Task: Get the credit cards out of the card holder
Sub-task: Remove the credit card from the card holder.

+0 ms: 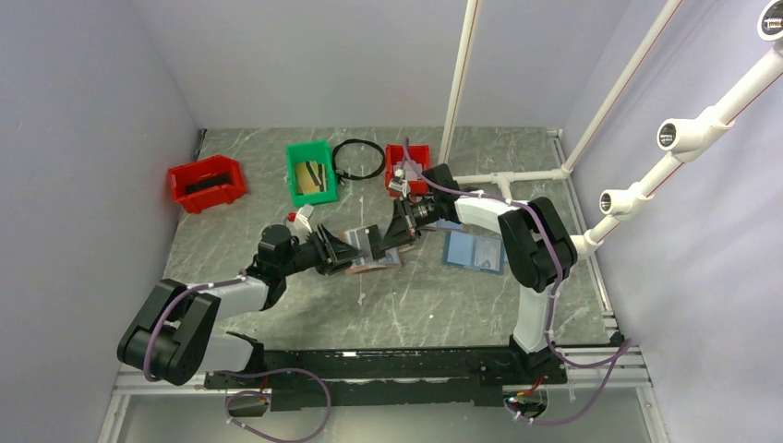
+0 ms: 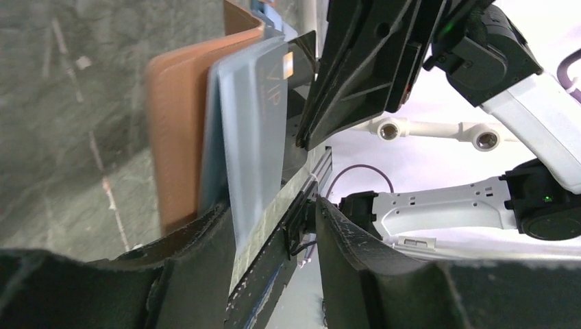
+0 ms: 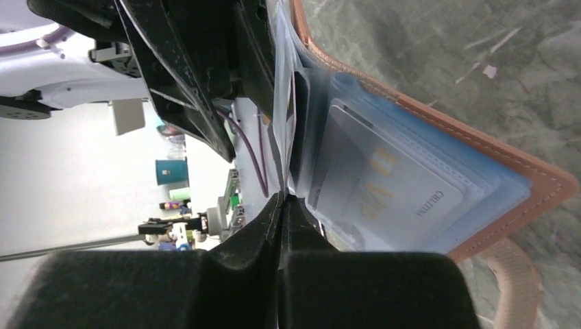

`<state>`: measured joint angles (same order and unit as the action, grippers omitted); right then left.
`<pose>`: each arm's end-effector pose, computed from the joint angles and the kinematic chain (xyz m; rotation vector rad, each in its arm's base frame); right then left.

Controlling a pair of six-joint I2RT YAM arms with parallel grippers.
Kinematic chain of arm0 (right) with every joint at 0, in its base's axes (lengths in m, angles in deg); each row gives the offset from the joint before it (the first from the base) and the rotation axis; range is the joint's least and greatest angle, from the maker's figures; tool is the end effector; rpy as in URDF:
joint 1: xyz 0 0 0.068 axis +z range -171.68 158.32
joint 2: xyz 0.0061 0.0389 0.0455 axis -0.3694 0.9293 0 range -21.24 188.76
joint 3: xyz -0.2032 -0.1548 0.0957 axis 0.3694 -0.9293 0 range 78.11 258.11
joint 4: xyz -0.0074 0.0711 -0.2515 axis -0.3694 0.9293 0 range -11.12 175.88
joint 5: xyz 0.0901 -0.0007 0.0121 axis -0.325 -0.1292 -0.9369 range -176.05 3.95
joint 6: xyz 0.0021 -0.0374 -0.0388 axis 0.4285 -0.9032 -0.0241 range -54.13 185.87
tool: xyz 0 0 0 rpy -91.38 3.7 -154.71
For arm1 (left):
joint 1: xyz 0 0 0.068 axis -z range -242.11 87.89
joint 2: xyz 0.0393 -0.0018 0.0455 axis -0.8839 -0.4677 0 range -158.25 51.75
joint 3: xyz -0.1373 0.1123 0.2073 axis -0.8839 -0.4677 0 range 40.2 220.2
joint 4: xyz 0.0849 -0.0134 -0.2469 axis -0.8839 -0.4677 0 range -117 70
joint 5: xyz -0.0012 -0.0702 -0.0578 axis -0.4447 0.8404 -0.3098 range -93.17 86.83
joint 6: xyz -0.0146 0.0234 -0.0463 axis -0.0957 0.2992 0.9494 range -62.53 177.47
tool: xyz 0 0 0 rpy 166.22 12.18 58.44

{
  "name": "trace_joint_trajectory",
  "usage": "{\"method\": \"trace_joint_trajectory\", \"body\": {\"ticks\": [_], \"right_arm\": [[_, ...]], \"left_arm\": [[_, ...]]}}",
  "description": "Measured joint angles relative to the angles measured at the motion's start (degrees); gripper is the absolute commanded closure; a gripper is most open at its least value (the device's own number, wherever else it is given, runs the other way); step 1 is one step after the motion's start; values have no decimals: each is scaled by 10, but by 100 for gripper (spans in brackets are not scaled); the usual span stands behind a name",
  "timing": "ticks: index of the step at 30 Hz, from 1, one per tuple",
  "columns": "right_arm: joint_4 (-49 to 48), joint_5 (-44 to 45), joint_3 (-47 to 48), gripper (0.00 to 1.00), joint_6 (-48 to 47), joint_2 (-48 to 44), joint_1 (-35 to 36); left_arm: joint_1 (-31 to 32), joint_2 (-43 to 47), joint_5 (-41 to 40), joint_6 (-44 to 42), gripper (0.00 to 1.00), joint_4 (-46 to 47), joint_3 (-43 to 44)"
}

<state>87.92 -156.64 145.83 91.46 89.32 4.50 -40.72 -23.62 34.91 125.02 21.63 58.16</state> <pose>0.3318 0.2005 0.1705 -0.6048 2.4184 1.9073 0.2097 -0.1058 0.1671 -0.3158 2.1264 -1.6144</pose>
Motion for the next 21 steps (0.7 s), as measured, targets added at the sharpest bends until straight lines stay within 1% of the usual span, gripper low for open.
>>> {"method": "trace_joint_trajectory", "body": {"ticks": [4, 10, 17, 21], "right_arm": [[25, 17, 0, 100, -32, 1, 0], [68, 48, 0, 100, -85, 17, 0], [126, 112, 1, 100, -136, 40, 0], [145, 134, 1, 100, -156, 42, 0]], "left_arm": [[-16, 16, 0, -5, 50, -14, -18], [-31, 60, -5, -31, 50, -81, -21], [-48, 79, -17, -53, 51, -148, -37], [-58, 107, -29, -69, 50, -204, -37]]}}
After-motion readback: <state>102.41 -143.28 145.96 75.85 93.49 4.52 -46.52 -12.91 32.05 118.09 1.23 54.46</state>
